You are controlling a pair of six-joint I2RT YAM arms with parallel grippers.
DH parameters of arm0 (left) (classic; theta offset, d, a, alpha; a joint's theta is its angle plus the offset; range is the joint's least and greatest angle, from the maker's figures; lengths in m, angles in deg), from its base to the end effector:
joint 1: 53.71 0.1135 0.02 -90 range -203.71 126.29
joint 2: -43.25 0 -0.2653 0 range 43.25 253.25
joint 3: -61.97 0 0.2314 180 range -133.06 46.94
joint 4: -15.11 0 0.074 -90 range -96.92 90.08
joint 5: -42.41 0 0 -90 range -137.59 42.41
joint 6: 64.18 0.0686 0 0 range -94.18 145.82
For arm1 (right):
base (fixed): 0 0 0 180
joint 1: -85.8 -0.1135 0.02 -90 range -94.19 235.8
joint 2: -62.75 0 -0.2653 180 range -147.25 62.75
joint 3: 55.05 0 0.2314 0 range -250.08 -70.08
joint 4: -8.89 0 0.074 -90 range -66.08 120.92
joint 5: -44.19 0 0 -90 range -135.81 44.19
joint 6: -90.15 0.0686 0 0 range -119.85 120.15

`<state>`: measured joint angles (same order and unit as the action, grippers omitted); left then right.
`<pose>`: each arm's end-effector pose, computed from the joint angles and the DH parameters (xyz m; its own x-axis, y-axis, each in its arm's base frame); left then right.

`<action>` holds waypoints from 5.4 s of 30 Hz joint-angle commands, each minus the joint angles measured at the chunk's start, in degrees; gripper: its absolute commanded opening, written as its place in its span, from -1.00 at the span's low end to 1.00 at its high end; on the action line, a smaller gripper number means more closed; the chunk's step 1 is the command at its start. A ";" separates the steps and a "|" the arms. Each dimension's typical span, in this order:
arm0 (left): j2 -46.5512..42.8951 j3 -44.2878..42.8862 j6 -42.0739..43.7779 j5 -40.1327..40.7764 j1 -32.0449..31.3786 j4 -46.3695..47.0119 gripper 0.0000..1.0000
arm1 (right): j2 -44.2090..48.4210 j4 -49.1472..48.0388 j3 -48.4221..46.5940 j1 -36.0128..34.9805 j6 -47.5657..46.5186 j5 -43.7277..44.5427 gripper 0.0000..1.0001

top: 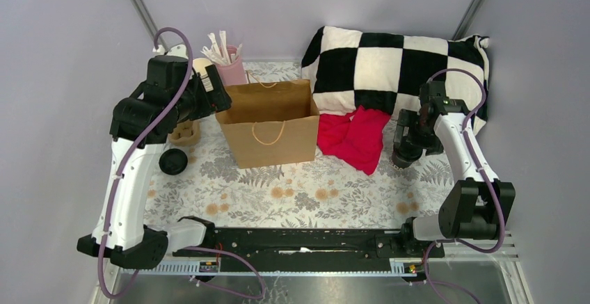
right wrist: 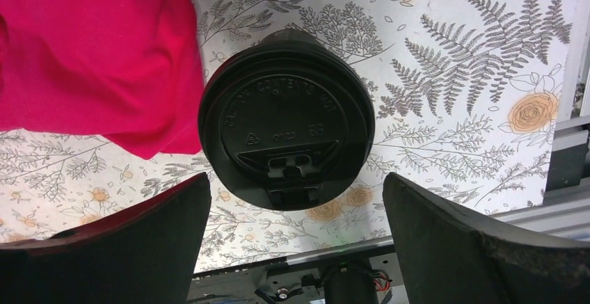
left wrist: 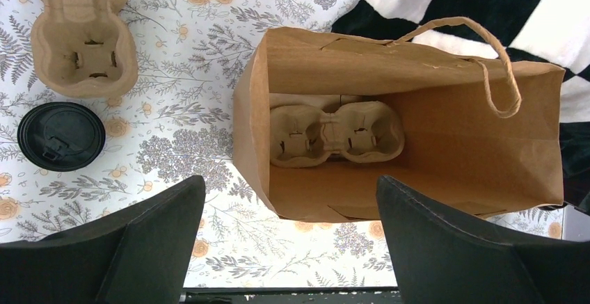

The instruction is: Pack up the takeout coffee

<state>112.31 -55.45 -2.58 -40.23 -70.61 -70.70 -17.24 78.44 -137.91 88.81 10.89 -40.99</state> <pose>0.1860 -0.0473 0.4478 -0.6026 -0.3099 -0.7354 -0.1087 0.9448 -0.3091 0.2607 -0.0195 0.2556 -0.8850 0.2325 -0.4033 0.2549 0.9670 -0.0020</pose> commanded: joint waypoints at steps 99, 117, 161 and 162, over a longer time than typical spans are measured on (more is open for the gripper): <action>5.78 3.02 0.15 2.39 5.39 1.64 0.70 | 10.28 -5.67 -37.33 -5.08 13.16 -44.36 0.44; 6.61 6.53 5.80 -5.23 4.36 9.18 -0.75 | -9.11 1.78 -61.41 -38.37 -4.20 -32.98 0.32; -20.90 34.10 10.49 -14.83 2.05 24.82 -1.00 | -15.60 3.43 -67.72 -61.03 -18.15 -8.36 0.12; -21.47 34.58 10.40 -14.83 2.05 24.82 -1.00 | -15.85 3.36 -67.75 -61.16 -18.10 -8.56 0.12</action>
<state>93.14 -22.57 7.43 -53.81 -68.34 -49.13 -32.30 84.04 -202.19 28.42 -5.81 -51.05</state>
